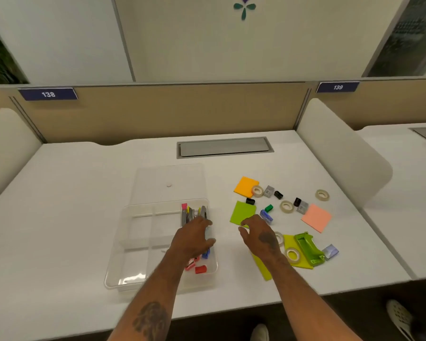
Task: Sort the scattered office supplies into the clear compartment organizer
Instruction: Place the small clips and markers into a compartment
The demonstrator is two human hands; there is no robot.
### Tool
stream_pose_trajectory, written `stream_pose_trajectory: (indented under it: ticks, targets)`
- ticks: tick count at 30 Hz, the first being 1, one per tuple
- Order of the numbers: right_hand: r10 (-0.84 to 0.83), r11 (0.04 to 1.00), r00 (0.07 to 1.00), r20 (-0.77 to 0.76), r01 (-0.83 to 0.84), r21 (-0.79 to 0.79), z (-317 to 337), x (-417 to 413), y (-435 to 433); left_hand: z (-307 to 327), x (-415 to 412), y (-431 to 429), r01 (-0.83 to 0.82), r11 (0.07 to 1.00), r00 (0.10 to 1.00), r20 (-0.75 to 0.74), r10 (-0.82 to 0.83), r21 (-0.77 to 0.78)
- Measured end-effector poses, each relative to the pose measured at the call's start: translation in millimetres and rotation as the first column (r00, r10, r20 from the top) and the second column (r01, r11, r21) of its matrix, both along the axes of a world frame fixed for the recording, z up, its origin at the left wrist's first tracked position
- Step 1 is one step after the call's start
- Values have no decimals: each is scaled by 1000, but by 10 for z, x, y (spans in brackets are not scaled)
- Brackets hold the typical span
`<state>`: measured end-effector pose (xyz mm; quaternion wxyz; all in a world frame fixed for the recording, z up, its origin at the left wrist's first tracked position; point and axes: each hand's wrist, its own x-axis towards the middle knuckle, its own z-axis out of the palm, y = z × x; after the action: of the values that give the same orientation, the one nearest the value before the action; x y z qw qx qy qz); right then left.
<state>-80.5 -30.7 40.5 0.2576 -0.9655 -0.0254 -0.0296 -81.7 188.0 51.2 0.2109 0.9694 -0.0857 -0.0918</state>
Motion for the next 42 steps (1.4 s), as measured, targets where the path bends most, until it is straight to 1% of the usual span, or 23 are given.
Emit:
stream_pose_trajectory:
  ticks: [2, 4, 8, 10, 13, 16, 22, 27, 31, 33, 36, 38, 42]
  targets:
    - [-26, 999, 999, -23, 26, -28, -18, 88, -207, -14, 137, -153, 44, 999, 999, -1, -44, -8]
    - [-58, 998, 997, -42, 57, -23, -29, 199, -424, -33, 290, -332, 79, 997, 997, 11, -79, -3]
    - [-80, 997, 992, -101, 79, -8, -66, 478, -828, -106, 589, -731, 73, 997, 997, 0, -73, -23]
    - [-74, 997, 992, -104, 74, -7, -114, 633, -1013, -168, 761, -917, 66, 998, 998, -20, -66, -22]
    - [-35, 998, 992, -121, 28, -62, -212, 859, -1235, -256, 1008, -1159, 55, 998, 997, -49, -55, -8]
    - [24, 996, 988, -155, -36, -78, -303, 1053, -1365, -323, 1226, -1374, 32, 999, 998, -50, -32, 12]
    - [117, 982, 961, -250, -150, -118, -442, 1312, -1416, -431, 1519, -1645, 30, 988, 998, -61, -21, 149]
    - [226, 934, 932, -285, -290, -208, -567, 1409, -1437, -546, 1630, -1741, 44, 977, 996, -91, -26, 210]
    - [282, 887, 924, -259, -354, -298, -629, 1475, -1450, -600, 1670, -1803, 100, 961, 993, -84, -81, 259]
    - [269, 893, 933, -240, -335, -301, -635, 1509, -1468, -609, 1683, -1823, 123, 950, 991, -79, -105, 287]
    - [197, 952, 958, -209, -238, -193, -612, 1527, -1520, -613, 1679, -1828, 130, 939, 991, -64, -115, 318]
    - [141, 974, 974, -178, -168, -150, -578, 1514, -1571, -613, 1676, -1816, 134, 935, 991, -58, -121, 329]
    - [34, 995, 992, -117, -44, -86, -507, 1462, -1639, -576, 1685, -1783, 128, 948, 991, -9, -131, 291]
